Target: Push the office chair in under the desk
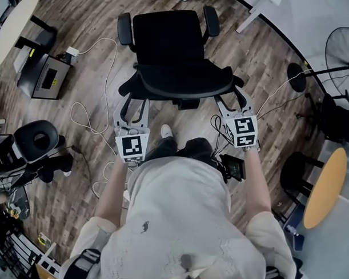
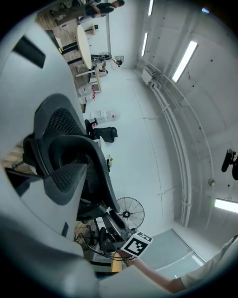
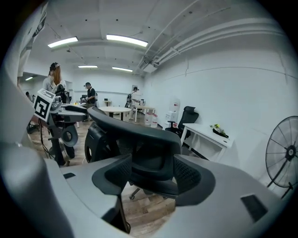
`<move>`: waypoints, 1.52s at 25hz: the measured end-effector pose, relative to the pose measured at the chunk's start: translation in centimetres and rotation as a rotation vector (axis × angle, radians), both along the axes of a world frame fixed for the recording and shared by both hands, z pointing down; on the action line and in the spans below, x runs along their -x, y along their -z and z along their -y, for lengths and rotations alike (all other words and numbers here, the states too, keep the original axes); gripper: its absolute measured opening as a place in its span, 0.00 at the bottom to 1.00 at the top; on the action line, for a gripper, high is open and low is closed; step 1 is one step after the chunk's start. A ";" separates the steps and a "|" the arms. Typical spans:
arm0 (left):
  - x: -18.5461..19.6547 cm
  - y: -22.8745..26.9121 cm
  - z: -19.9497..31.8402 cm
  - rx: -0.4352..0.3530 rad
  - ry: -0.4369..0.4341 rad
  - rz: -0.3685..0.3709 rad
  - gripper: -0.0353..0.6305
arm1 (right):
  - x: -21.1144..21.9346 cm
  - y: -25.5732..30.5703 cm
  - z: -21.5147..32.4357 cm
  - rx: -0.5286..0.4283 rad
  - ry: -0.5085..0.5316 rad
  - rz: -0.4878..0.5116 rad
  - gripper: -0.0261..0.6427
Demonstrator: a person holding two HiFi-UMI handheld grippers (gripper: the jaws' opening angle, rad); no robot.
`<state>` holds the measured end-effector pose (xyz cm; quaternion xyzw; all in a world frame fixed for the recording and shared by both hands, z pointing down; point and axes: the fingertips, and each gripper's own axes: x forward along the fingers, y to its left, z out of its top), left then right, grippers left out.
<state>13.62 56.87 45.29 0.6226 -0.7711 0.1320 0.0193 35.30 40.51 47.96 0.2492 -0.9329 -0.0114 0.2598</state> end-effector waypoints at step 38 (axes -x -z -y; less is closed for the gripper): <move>5.5 -4.9 10.8 0.023 0.035 0.107 0.40 | 6.1 -3.6 10.4 -0.129 0.015 0.123 0.48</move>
